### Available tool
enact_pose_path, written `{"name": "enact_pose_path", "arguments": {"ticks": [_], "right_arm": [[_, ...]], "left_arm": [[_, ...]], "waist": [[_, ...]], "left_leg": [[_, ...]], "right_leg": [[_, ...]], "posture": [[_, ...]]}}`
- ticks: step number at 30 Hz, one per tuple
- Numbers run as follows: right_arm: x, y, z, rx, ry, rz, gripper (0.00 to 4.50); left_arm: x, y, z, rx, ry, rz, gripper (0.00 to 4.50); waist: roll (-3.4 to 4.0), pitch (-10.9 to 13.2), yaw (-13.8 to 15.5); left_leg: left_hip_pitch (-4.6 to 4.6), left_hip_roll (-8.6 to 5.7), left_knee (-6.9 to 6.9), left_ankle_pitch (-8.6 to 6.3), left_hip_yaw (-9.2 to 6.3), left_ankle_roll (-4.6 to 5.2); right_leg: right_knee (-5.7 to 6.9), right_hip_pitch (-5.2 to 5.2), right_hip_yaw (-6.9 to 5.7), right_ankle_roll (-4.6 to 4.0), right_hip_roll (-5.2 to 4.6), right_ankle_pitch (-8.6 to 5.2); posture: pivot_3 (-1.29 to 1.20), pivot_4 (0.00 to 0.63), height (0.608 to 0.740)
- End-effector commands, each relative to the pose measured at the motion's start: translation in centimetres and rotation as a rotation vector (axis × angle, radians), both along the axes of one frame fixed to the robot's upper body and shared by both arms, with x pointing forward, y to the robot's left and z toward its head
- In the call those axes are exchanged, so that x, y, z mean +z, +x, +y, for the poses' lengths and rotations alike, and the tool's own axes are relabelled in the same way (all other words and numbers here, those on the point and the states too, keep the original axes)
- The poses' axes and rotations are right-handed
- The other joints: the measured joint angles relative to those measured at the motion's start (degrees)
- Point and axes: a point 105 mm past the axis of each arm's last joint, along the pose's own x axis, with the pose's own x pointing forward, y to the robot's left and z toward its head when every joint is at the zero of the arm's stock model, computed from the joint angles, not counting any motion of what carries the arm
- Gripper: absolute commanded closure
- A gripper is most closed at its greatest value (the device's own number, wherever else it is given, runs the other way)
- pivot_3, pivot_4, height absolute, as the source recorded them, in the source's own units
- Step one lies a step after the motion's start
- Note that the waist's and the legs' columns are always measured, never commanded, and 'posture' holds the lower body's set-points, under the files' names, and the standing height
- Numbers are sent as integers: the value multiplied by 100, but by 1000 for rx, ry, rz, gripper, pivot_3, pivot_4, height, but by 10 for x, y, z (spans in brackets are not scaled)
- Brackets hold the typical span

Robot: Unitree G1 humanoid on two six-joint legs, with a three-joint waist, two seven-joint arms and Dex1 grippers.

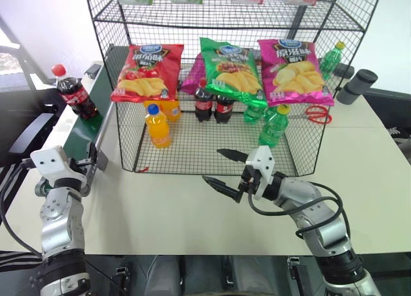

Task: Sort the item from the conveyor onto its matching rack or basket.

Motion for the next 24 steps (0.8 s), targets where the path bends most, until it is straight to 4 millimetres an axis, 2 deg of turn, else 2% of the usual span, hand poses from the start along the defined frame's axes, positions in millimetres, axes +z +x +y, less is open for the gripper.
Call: {"name": "enact_pose_path", "arguments": {"ticks": [1,18,24], "right_arm": [[8,-2,4,13,19,-33,61],[7,-2,4,20,11,-30,61],[7,-2,5,23,12,-28,61]], "left_arm": [[8,-1,5,24,0,-29,0],[10,-3,10,59,6,-34,0],[13,-7,18,117,33,-43,0]], "waist": [[0,0,0],[0,0,0],[0,0,1]], "left_leg": [[0,0,0,0,0,0],[0,0,0,0,0,0],[0,0,0,0,-1,0]], "right_leg": [[0,0,0,0,0,0],[0,0,-1,0,-2,0],[0,0,-1,0,-3,0]], "posture": [[0,150,740],[0,150,740],[0,150,740]]}}
